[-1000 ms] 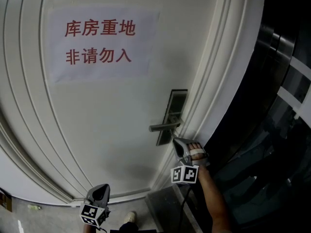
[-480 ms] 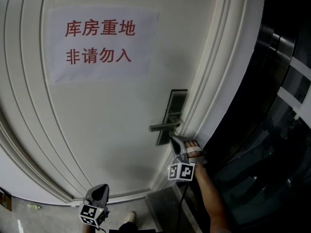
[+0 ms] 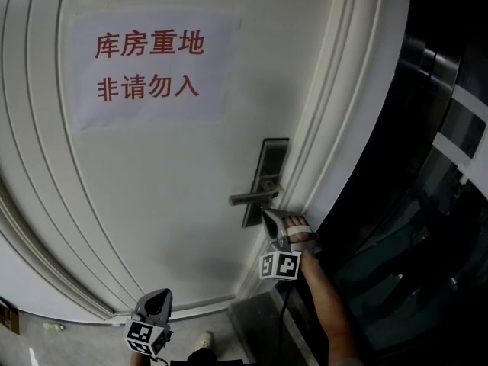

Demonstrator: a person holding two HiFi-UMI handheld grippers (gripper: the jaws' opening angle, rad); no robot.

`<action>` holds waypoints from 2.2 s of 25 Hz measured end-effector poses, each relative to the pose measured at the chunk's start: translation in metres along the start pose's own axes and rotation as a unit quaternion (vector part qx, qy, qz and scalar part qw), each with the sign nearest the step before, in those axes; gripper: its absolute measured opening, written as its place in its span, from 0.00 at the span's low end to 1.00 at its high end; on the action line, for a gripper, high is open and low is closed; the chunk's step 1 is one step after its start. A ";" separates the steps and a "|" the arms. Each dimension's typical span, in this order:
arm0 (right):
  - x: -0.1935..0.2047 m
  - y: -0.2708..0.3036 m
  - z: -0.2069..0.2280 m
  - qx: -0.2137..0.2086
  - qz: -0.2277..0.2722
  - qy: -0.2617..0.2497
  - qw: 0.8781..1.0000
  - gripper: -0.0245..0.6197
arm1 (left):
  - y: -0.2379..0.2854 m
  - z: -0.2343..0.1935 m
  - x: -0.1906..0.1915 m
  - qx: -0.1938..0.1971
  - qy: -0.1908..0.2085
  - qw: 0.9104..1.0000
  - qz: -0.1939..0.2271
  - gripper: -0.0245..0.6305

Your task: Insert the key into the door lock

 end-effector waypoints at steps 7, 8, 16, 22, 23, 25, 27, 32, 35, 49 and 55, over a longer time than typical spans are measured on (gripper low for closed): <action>0.001 0.004 0.000 -0.002 -0.001 -0.004 1.000 0.06 | -0.009 -0.008 0.000 -0.016 -0.002 1.000 0.001 0.04; 0.000 0.006 0.000 -0.002 -0.002 -0.004 1.000 0.06 | -0.010 -0.008 0.000 -0.017 -0.002 1.000 0.001 0.04; 0.000 0.008 -0.002 -0.002 -0.008 -0.011 1.000 0.06 | -0.011 -0.005 -0.002 -0.013 0.000 1.000 0.002 0.04; -0.002 0.007 -0.002 -0.001 -0.013 -0.012 1.000 0.06 | -0.014 -0.008 0.000 -0.017 -0.002 1.000 0.000 0.04; -0.002 0.007 -0.002 -0.001 -0.013 -0.010 1.000 0.06 | -0.014 -0.010 -0.001 -0.018 -0.003 1.000 0.001 0.04; -0.002 0.007 -0.002 0.000 -0.012 -0.007 1.000 0.06 | -0.013 -0.011 -0.001 -0.019 -0.003 1.000 0.002 0.04; -0.002 0.007 -0.001 0.001 -0.011 -0.007 1.000 0.06 | -0.013 -0.011 -0.001 -0.019 -0.003 1.000 0.002 0.04; 0.001 0.009 -0.002 -0.005 -0.010 0.013 1.000 0.11 | -0.014 -0.009 0.001 -0.019 -0.005 1.000 0.000 0.04; 0.001 0.009 -0.003 -0.010 -0.004 0.023 1.000 0.19 | -0.017 -0.010 0.002 -0.023 -0.006 1.000 -0.002 0.04; -0.002 -0.007 -0.002 -0.005 0.015 0.051 0.999 0.45 | -0.025 -0.001 -0.002 -0.021 0.001 1.000 0.000 0.04; -0.007 -0.028 0.007 -0.001 0.006 0.064 0.998 0.40 | -0.028 0.005 -0.004 -0.016 0.003 1.000 0.002 0.04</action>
Point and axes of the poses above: the fingertips, and each gripper's own axes: y forward along the fingers, z to its right, x out of its underside, the point moved 6 cm from there along -y, backward along the fingers, and after that the axes turned 5 degrees about x, right-handed, at the moved point
